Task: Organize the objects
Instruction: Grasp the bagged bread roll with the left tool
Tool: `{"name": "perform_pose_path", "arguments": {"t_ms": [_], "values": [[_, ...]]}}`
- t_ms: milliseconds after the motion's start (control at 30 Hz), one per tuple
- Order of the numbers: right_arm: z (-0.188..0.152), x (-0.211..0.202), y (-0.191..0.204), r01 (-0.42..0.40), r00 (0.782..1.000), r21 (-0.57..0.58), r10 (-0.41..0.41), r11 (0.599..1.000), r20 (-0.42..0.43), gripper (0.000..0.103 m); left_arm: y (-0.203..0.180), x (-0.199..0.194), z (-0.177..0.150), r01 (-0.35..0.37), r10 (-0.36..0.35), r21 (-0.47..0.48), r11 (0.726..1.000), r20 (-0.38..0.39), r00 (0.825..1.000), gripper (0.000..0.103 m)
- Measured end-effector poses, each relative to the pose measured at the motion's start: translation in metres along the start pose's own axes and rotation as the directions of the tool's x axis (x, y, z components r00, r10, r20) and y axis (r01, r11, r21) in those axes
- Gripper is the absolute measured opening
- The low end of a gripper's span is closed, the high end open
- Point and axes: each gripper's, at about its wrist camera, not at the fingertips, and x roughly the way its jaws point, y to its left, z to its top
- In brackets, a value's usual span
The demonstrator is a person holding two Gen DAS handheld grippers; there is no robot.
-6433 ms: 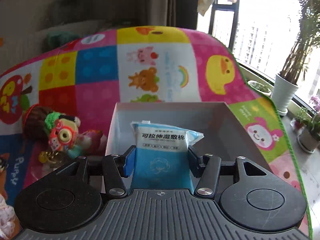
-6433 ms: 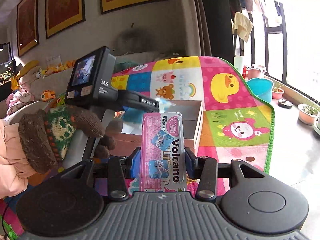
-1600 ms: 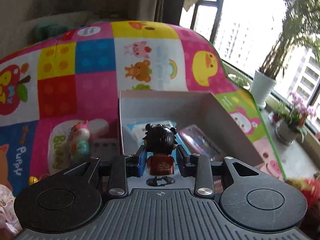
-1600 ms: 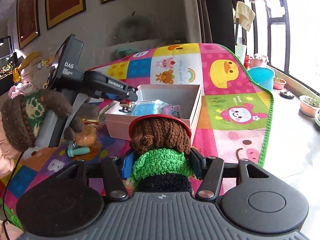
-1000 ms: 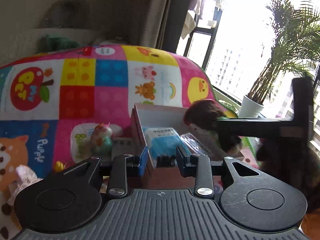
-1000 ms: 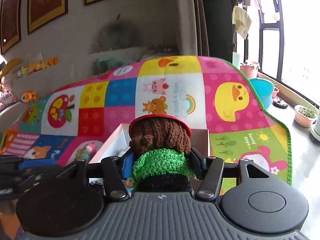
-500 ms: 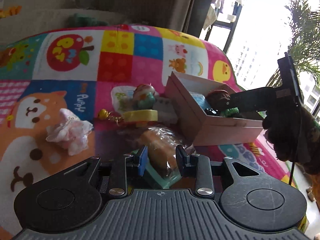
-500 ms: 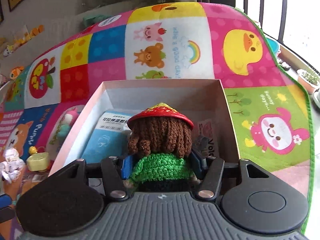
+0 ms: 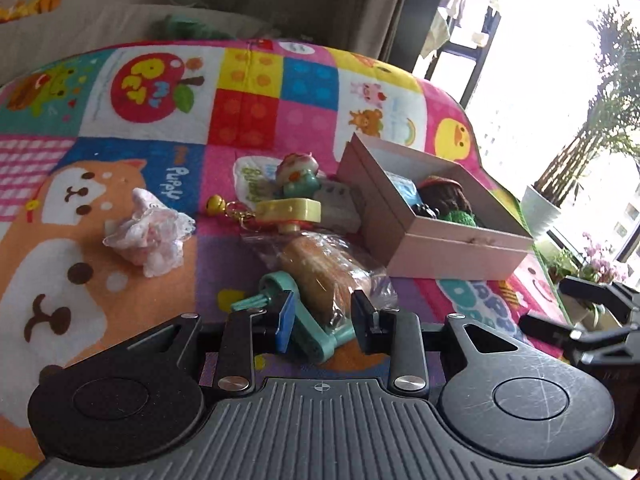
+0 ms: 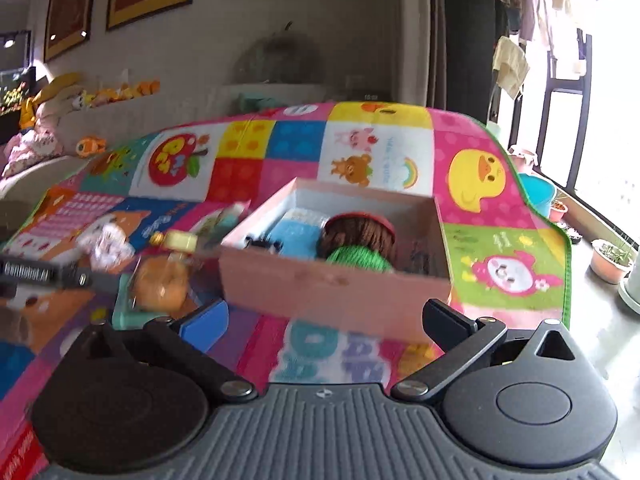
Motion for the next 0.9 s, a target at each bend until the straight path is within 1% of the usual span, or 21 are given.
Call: {"name": "perform_pose_path", "arguments": {"t_ms": [67,133,167,233,267,333,400,433,500,533,567,600,633,667,733,767,800,900], "values": [[-0.021,0.005,0.013,-0.005,0.999,-0.034,0.003,0.999,-0.052,0.103,-0.004,0.004,-0.001,-0.031,0.031,0.006,0.999,-0.011,0.999,0.035],[-0.035,0.013,0.019,-0.021,0.995,-0.037,0.017,0.999,-0.098,0.103,-0.003,0.009,0.000,-0.065,0.065,-0.013,0.998,-0.012,0.998,0.035],[-0.036,0.015,0.020,-0.021,0.993,-0.046,0.016,0.999,-0.117,0.103,-0.001,0.012,0.001,-0.081,0.081,-0.025,0.996,-0.013,0.997,0.035],[-0.033,0.016,0.017,-0.014,0.994,-0.023,0.011,1.000,-0.108,0.103,0.000,0.018,0.002,-0.105,0.104,-0.032,0.994,-0.028,0.994,0.037],[-0.033,0.020,0.016,-0.023,0.992,-0.009,0.022,1.000,-0.123,0.103,0.000,0.020,0.002,-0.110,0.109,-0.025,0.994,-0.034,0.993,0.037],[-0.035,0.031,0.015,-0.032,0.980,-0.001,0.031,0.999,-0.194,0.103,-0.002,0.020,0.002,-0.124,0.125,0.010,0.992,-0.038,0.991,0.037],[-0.036,0.038,0.012,-0.030,0.971,0.018,0.034,0.999,-0.235,0.103,-0.001,0.018,0.004,-0.183,0.186,0.068,0.981,-0.037,0.982,0.038],[-0.036,0.039,0.011,-0.037,0.970,0.033,0.044,0.999,-0.240,0.103,0.002,0.016,0.006,-0.224,0.227,0.088,0.971,-0.025,0.974,0.039],[-0.037,0.039,0.010,-0.040,0.969,0.037,0.048,0.998,-0.241,0.103,0.009,0.012,0.011,-0.309,0.311,0.105,0.945,-0.010,0.950,0.036],[-0.037,0.039,0.010,-0.040,0.969,0.035,0.048,0.999,-0.242,0.103,0.015,0.009,0.016,-0.319,0.321,0.094,0.943,-0.006,0.947,0.034],[-0.037,0.039,0.010,-0.042,0.969,0.037,0.050,0.998,-0.243,0.103,0.018,0.004,0.020,-0.297,0.298,0.072,0.952,-0.003,0.955,0.034],[-0.037,0.039,0.010,-0.045,0.968,0.040,0.053,0.998,-0.245,0.103,0.020,-0.001,0.025,-0.251,0.251,0.049,0.967,0.002,0.968,0.034],[-0.036,0.040,0.009,-0.047,0.968,0.042,0.055,0.998,-0.246,0.103,0.019,-0.005,0.030,-0.184,0.183,0.023,0.983,0.006,0.983,0.034],[-0.036,0.040,0.010,-0.046,0.968,0.040,0.055,0.998,-0.247,0.103,0.017,-0.006,0.033,-0.114,0.114,-0.002,0.994,0.007,0.993,0.034],[-0.036,0.040,0.010,-0.045,0.968,0.037,0.053,0.998,-0.247,0.103,0.008,-0.001,0.039,-0.018,0.018,-0.036,0.999,-0.005,1.000,0.035],[-0.035,0.040,0.011,-0.044,0.968,0.036,0.052,0.998,-0.247,0.103,0.002,0.006,0.041,-0.015,0.015,-0.042,0.999,-0.018,1.000,0.035],[-0.035,0.040,0.011,-0.043,0.968,0.036,0.050,0.998,-0.247,0.103,-0.002,0.013,0.042,-0.029,0.028,-0.041,0.999,-0.035,0.999,0.035],[-0.035,0.040,0.011,-0.044,0.968,0.036,0.051,0.998,-0.247,0.103,-0.004,0.044,0.042,-0.092,0.087,-0.038,0.995,-0.106,0.991,0.035]]}}
